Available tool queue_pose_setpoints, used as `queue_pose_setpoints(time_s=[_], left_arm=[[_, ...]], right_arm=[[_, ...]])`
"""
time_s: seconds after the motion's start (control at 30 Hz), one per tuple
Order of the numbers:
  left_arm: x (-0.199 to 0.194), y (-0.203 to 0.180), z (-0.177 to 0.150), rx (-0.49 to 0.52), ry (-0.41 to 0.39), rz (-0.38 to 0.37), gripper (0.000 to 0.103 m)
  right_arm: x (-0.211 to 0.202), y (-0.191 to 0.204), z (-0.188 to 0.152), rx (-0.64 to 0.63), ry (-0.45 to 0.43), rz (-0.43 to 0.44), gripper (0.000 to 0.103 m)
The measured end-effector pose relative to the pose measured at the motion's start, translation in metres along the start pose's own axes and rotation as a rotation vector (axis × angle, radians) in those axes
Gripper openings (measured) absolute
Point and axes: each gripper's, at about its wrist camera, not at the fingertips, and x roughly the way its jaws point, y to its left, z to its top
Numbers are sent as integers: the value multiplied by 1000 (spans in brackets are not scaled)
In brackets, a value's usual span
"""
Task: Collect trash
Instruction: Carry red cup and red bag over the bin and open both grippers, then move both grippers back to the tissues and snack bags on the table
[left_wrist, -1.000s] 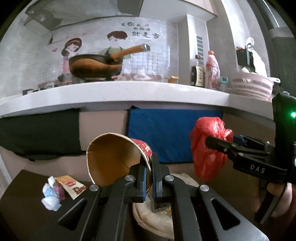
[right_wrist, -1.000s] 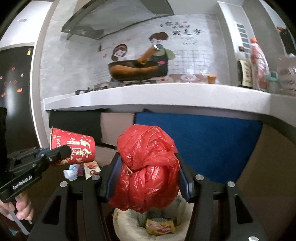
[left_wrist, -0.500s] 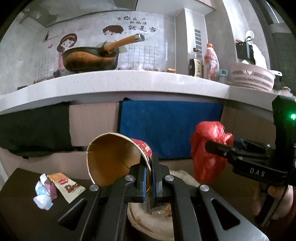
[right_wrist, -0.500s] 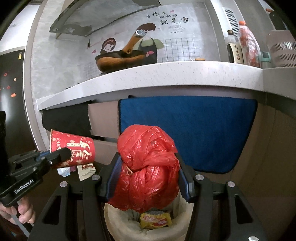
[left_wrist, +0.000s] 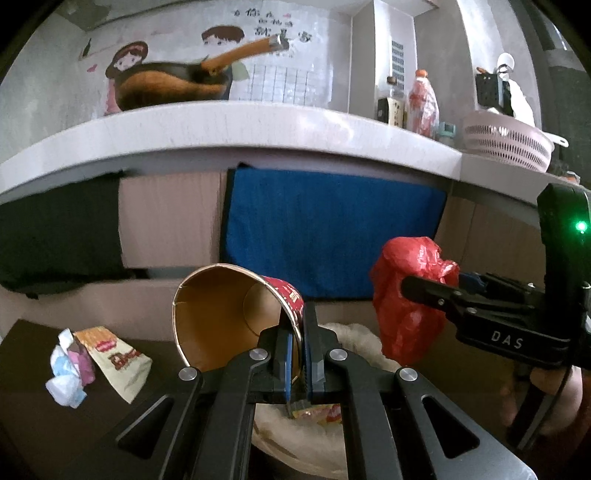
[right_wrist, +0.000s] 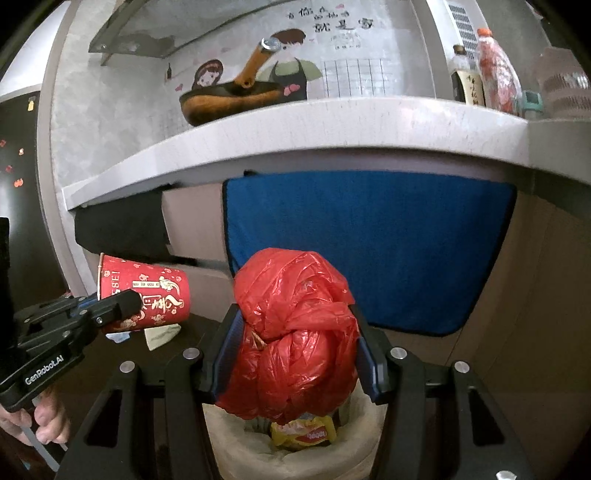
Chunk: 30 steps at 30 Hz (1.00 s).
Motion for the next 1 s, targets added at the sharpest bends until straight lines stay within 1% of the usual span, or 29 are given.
queue_pose_setpoints(time_s=[0.4, 0.53, 0.57, 0.63, 0.67, 0.7, 0.73, 0.77, 0.8, 1.0], left_arm=[[42, 11, -18, -67, 109, -42, 4], [52, 13, -23, -77, 128, -71, 4], [55, 15, -25, -90, 136, -98, 4], [62, 20, -26, -113, 161, -129, 8], [66, 24, -27, -128, 174, -137, 18], [69, 28, -28, -140, 185, -141, 33], [70, 33, -28, -155, 189, -147, 39], [69, 38, -28, -170, 187, -155, 42], [67, 43, -28, -185, 185, -160, 42], [51, 76, -25, -245, 170, -97, 42]], right_arm=[[32, -12, -23, 43, 86, 8, 52], [39, -16, -28, 57, 99, 3, 52], [39, -17, -29, 65, 99, 3, 53], [41, -20, -31, 81, 94, 2, 57], [45, -22, -31, 92, 95, -12, 58], [47, -24, -33, 105, 100, -28, 61], [51, -26, -34, 114, 107, -35, 61], [52, -27, -34, 120, 113, -37, 62], [55, -27, -36, 124, 120, -39, 62], [58, -20, -33, 102, 126, -57, 63]])
